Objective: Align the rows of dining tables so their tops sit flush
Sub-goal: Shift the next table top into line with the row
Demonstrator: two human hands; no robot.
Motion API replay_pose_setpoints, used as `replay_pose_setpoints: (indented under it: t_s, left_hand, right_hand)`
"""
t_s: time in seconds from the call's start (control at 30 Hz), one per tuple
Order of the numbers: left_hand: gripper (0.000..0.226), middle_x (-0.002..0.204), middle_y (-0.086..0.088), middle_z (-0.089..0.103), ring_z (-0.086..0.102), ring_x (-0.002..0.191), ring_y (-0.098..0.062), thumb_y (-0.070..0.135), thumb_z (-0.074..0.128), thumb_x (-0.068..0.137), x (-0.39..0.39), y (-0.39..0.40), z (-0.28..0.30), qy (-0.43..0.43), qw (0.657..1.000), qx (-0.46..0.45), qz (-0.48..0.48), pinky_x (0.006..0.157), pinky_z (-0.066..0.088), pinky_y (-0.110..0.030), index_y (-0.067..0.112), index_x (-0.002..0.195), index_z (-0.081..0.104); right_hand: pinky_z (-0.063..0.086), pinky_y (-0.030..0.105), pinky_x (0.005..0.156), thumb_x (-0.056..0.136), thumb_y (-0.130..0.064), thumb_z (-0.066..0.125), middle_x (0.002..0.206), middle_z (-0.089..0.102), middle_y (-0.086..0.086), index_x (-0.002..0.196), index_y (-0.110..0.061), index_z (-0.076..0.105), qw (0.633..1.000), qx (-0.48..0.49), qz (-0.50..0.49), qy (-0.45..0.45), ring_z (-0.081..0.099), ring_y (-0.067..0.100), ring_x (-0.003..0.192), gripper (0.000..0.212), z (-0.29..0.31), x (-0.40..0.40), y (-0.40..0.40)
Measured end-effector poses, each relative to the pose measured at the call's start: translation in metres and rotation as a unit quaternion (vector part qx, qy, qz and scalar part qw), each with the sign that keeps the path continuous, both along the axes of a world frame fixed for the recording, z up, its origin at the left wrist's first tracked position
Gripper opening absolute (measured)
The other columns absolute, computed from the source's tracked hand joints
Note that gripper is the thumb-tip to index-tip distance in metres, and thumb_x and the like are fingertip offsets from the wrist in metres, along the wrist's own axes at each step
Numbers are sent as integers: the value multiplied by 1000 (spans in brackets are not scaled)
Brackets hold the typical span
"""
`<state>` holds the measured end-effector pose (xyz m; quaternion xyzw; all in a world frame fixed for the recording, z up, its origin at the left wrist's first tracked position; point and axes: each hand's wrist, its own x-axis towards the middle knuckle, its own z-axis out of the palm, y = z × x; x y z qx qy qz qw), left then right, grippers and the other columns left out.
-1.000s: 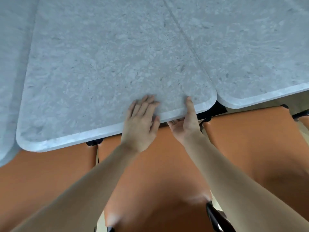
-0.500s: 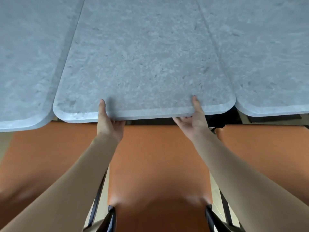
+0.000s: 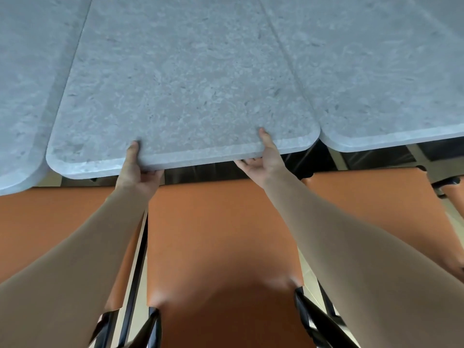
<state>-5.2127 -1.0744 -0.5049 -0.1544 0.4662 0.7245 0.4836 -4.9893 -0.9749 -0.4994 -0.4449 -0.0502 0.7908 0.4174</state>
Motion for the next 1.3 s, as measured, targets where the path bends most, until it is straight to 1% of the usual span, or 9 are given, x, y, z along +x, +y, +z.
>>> replay_pose_setpoints:
  t_s: [0.17,0.27,0.37,0.53,0.7,0.8,1.1,1.2,1.3]
  left_hand:
    - [22,82,-5,79,77,74,-21,24,81,84,1,0,0,-1,1000,16,-4,75,63,-40,11,98,69]
    - [21,83,-7,79,77,75,-23,23,79,85,1,-1,0,2,1000,23,-7,70,63,-42,10,97,69]
    - [22,85,-8,78,77,77,-24,23,79,85,0,-2,-1,4,999,32,-8,75,63,-43,9,98,68]
    - [22,80,-8,78,77,73,-23,22,79,85,4,-10,0,3,999,32,-3,80,62,-44,9,98,68]
    - [20,79,-6,78,75,87,-22,21,79,86,14,-24,4,-8,1000,19,8,88,60,-43,10,98,68]
    - [18,76,-5,78,74,88,-21,22,78,87,17,-28,9,-14,1000,20,2,88,60,-40,11,96,67]
    - [24,96,1,79,76,90,-15,27,78,86,17,-29,5,-4,1000,9,1,79,62,-32,19,107,70]
    - [23,105,2,75,74,94,-14,40,73,89,19,-34,12,36,998,-52,-23,85,59,-29,23,103,66]
    - [54,106,-2,76,73,98,-21,68,47,93,30,-48,11,136,954,-190,-186,93,54,-35,20,112,63]
  right_hand:
    - [56,51,98,89,-25,77,109,77,10,114,-14,70,1000,2,-1,-13,72,32,106,28,2,0,-1]
    - [54,50,101,91,-25,75,99,76,10,104,-12,70,1000,7,5,-21,71,31,107,18,4,0,-4]
    - [54,50,101,92,-25,75,97,75,10,99,-12,69,1000,10,8,-26,71,31,108,16,6,0,-5]
    - [54,51,101,91,-23,76,101,76,10,102,-12,69,1000,13,11,-17,71,31,107,17,1,3,-10]
    - [54,51,101,91,-24,76,106,78,10,111,-14,70,1000,5,5,5,72,30,107,23,0,11,-23]
    - [54,52,101,91,-24,75,105,78,10,114,-14,69,1000,5,11,11,72,31,108,26,2,14,-26]
    - [55,51,100,91,-27,75,106,79,6,118,-18,69,1000,1,14,4,73,27,105,29,3,15,-28]
    - [56,49,99,91,-28,76,108,78,5,121,-18,68,1000,-1,15,1,74,26,105,33,5,14,-29]
    - [55,47,100,90,-30,76,112,77,4,124,-19,67,1000,-3,15,-7,73,25,108,37,5,13,-29]
